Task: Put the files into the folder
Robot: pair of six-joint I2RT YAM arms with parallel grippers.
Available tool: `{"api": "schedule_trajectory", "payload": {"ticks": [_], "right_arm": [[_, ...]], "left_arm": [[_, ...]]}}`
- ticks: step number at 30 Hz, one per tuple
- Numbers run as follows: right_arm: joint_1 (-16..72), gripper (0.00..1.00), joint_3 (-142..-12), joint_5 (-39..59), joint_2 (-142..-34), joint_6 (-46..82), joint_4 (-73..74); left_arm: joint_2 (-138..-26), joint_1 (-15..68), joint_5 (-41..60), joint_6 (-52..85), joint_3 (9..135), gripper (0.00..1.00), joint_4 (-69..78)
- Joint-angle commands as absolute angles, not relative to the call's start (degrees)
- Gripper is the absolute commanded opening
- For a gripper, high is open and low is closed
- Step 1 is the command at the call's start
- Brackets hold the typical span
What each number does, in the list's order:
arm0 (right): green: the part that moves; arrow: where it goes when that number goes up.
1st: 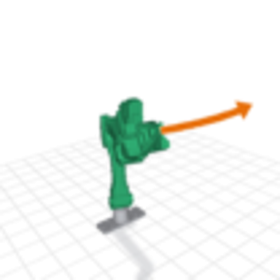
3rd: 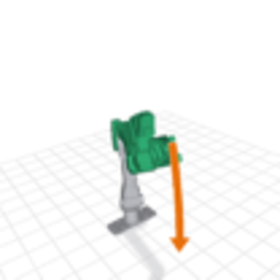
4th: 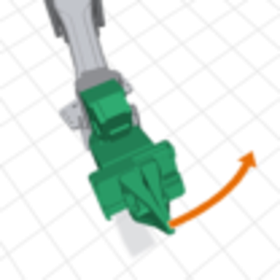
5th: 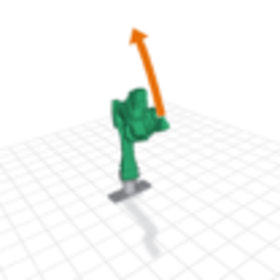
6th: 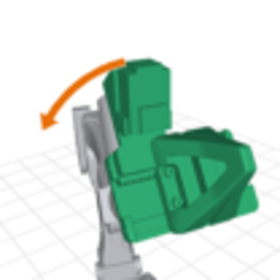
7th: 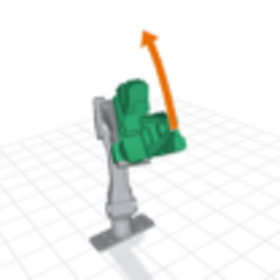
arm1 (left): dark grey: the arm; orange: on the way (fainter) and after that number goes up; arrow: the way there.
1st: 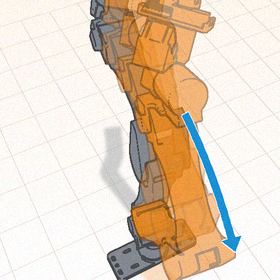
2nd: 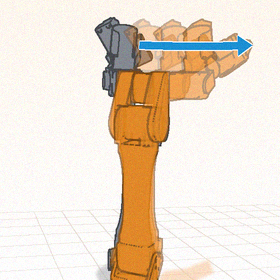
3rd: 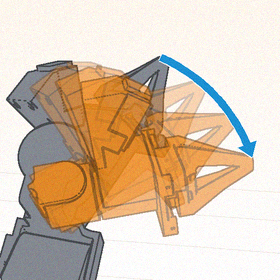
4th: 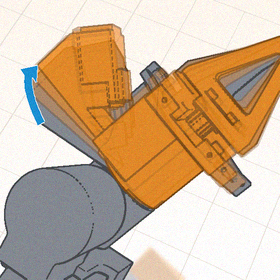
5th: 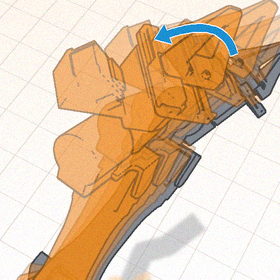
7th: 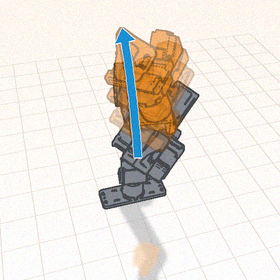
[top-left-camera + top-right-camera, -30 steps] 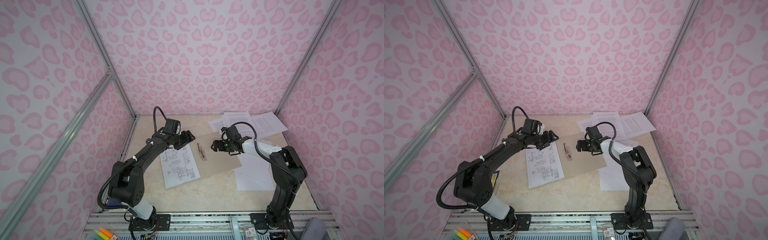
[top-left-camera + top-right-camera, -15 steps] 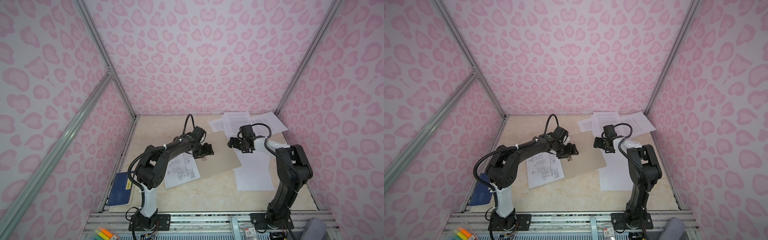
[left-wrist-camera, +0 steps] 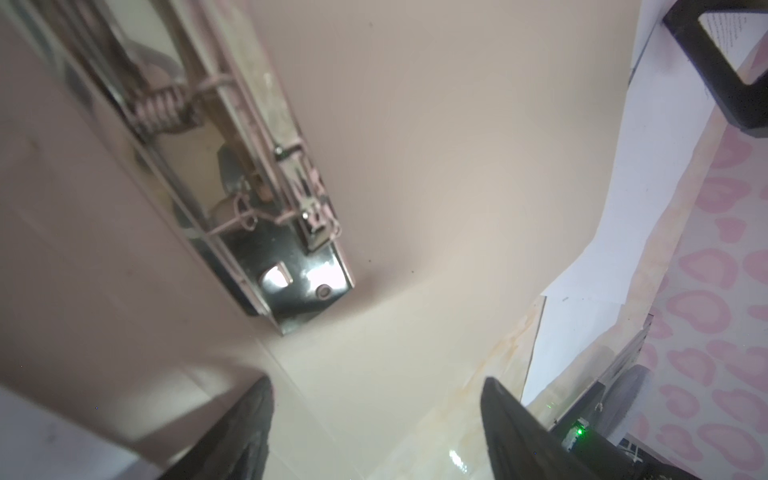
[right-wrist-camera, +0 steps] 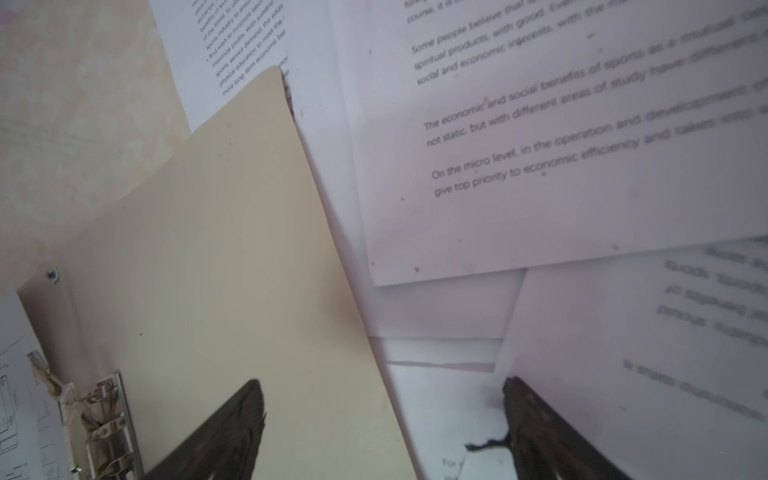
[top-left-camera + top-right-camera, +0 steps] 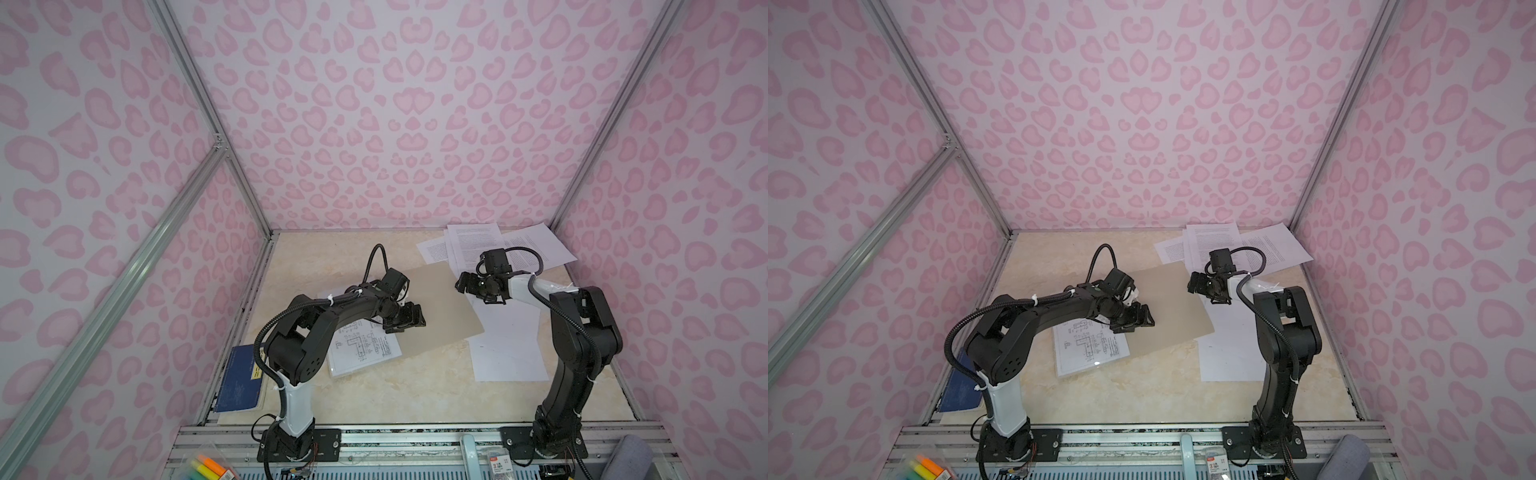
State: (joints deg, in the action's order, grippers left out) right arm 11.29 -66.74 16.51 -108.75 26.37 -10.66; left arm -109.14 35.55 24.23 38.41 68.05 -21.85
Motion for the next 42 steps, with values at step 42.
{"api": "schedule_trajectory", "payload": {"ticks": [42], "right_arm": [[2.7,0.91,-63.4,14.9,-102.0,31.5,-9.4]], "left_arm": [[-93.7,25.3,29.4,32.9,59.8,0.80,-29.9]]}}
